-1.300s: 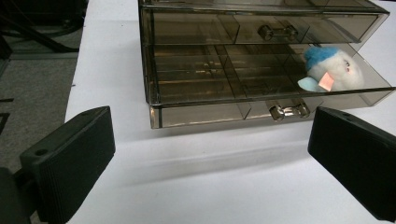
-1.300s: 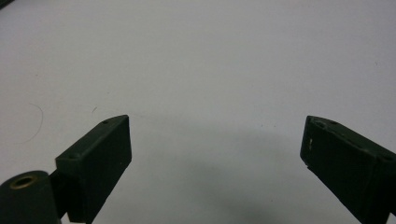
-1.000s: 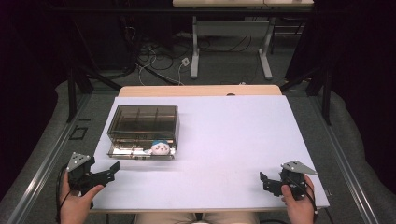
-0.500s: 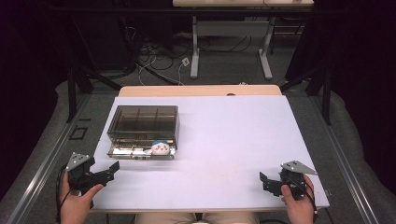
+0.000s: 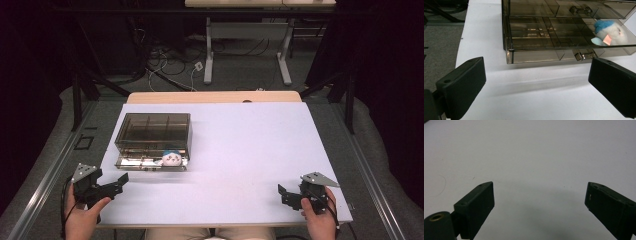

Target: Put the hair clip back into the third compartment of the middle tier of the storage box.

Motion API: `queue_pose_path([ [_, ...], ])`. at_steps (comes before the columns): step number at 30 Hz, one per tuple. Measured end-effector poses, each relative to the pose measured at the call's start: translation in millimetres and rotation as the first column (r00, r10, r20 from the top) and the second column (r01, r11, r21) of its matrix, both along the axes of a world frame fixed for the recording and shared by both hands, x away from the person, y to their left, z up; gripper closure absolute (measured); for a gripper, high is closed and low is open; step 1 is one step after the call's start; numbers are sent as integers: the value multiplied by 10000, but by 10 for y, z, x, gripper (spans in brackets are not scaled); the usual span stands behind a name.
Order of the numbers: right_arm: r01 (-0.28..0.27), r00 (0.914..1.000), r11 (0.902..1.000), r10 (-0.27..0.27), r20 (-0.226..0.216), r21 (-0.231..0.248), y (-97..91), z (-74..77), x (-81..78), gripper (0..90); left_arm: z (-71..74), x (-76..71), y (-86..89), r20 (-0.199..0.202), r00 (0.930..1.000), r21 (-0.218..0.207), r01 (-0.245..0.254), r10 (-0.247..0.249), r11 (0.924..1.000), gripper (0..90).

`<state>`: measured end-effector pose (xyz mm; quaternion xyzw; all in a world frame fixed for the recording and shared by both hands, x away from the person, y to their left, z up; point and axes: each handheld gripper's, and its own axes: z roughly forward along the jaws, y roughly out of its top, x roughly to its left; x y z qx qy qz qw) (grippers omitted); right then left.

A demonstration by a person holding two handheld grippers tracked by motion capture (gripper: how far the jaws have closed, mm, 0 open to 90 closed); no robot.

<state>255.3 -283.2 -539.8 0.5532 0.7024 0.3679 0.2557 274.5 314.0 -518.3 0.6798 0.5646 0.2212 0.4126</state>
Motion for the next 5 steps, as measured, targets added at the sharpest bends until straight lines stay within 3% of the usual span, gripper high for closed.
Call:
queue_pose_path([
  [5, 57, 10000, 10000, -56, -68, 71, 9, -1, -1, 85, -1, 2, -1, 29, 10000, 17, 15, -15, 10000, 14],
])
